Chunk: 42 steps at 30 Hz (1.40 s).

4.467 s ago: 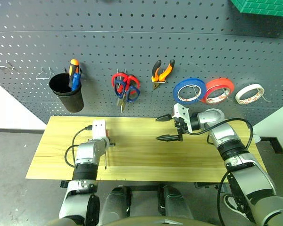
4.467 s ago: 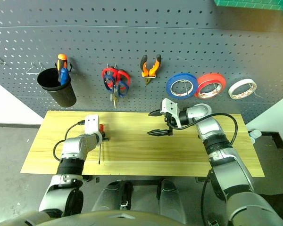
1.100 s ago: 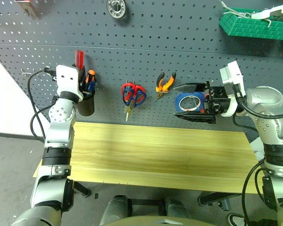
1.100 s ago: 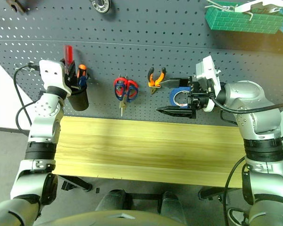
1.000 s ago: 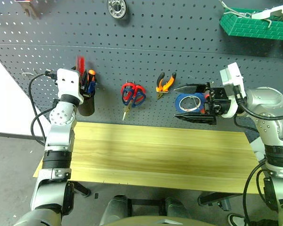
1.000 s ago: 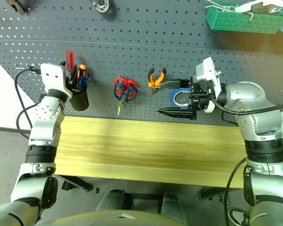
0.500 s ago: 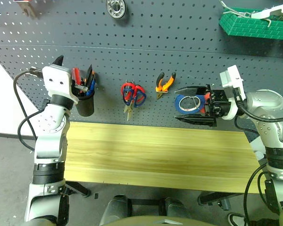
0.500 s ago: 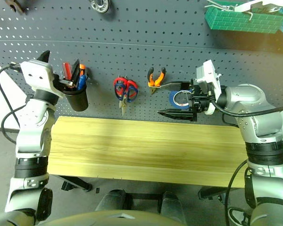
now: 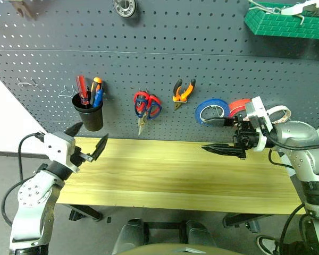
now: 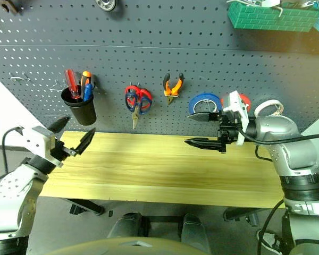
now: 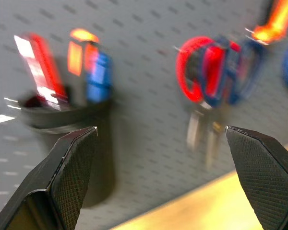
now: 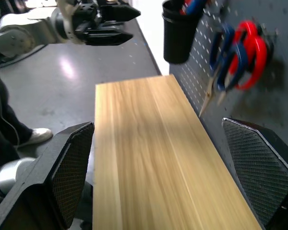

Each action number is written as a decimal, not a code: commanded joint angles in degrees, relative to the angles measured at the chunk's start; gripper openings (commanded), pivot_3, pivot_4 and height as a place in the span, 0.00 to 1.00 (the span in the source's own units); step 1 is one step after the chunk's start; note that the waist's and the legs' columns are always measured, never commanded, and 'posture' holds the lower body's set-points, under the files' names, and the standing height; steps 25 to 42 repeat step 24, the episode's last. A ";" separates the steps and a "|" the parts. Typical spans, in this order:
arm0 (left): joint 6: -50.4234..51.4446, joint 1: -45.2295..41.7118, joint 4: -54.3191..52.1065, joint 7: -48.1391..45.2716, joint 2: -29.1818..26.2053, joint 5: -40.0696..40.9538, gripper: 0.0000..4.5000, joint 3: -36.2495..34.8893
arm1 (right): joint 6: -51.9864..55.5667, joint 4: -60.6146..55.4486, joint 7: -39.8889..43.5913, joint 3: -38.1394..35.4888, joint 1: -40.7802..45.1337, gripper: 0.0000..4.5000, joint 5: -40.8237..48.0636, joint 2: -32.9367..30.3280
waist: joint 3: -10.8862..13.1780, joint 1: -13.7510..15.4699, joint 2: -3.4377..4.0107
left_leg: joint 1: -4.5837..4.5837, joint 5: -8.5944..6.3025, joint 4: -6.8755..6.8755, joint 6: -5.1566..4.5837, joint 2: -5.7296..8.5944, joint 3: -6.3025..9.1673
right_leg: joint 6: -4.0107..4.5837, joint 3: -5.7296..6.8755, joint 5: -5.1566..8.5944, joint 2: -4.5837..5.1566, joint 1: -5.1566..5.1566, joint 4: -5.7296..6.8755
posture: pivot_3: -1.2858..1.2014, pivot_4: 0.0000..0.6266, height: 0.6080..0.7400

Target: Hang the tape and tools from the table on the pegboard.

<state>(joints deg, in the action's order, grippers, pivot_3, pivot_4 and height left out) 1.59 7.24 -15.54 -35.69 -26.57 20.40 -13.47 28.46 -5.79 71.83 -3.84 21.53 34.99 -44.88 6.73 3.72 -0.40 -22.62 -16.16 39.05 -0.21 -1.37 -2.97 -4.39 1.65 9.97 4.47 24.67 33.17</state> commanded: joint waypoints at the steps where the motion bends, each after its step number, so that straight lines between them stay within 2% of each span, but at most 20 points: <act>1: -5.48 -2.56 5.92 -8.10 -0.67 0.46 0.99 3.77 | -1.79 0.17 -1.74 -3.00 -3.07 1.00 -0.32 0.37 | 0.26 0.02 0.05 | -0.09 0.00 0.00 0.00 0.00 -0.02 | 0.00 0.00 0.00 0.01 0.06 -0.01 | 0.56 0.20 1.00; 4: -8.09 -6.57 12.40 -14.17 -1.06 1.57 0.99 5.42 | -2.46 0.38 -2.78 -4.34 -7.83 1.00 -1.05 -0.09 | 0.42 0.18 0.07 | -0.76 0.11 0.04 -0.18 0.02 -0.01 | 0.04 0.04 -0.03 0.00 0.72 0.07 | 0.55 0.21 1.00; 7: -11.91 -10.28 19.23 -20.28 -1.91 2.26 0.99 5.47 | -2.91 0.49 -3.44 -5.97 -11.63 1.00 -1.43 -0.75 | 0.71 -0.07 0.16 | -0.82 0.13 0.04 -0.25 0.02 -0.04 | 0.23 0.05 -0.12 -0.02 0.77 0.10 | 0.54 0.22 1.00; 12: -18.48 -13.45 29.64 -34.44 -6.65 2.98 0.99 5.97 | -4.18 1.48 -4.00 -9.30 -17.53 1.00 -2.18 -1.47 | 1.11 -1.43 0.14 | -0.78 0.12 0.05 -0.27 0.01 -0.08 | 0.20 0.03 -0.07 -0.01 0.77 0.10 | 0.52 0.26 1.00; 17: -14.22 -17.64 34.74 -39.53 -7.76 5.50 0.99 5.73 | -5.38 -0.44 -4.65 -10.65 -19.81 1.00 -2.12 -1.45 | 2.19 -1.76 0.12 | -0.74 0.11 0.10 -0.26 -0.04 -0.10 | 0.04 0.08 0.04 0.06 0.79 0.14 | 0.51 0.29 1.00; 24: -10.37 -21.11 35.18 -40.59 -6.71 4.81 0.99 6.67 | -6.65 -1.83 -5.87 -9.22 -19.92 1.00 -3.33 -1.12 | 2.74 -2.13 0.11 | -0.79 0.03 0.05 -0.40 -0.07 -0.16 | 0.20 0.10 -0.03 0.05 0.88 0.15 | 0.49 0.27 1.00; 42: -10.37 -21.11 35.18 -40.59 -6.71 4.81 0.99 6.67 | -6.65 -1.83 -5.87 -9.22 -19.92 1.00 -3.33 -1.12 | 2.74 -2.13 0.11 | -0.79 0.03 0.05 -0.40 -0.07 -0.16 | 0.20 0.10 -0.03 0.05 0.88 0.15 | 0.49 0.27 1.00</act>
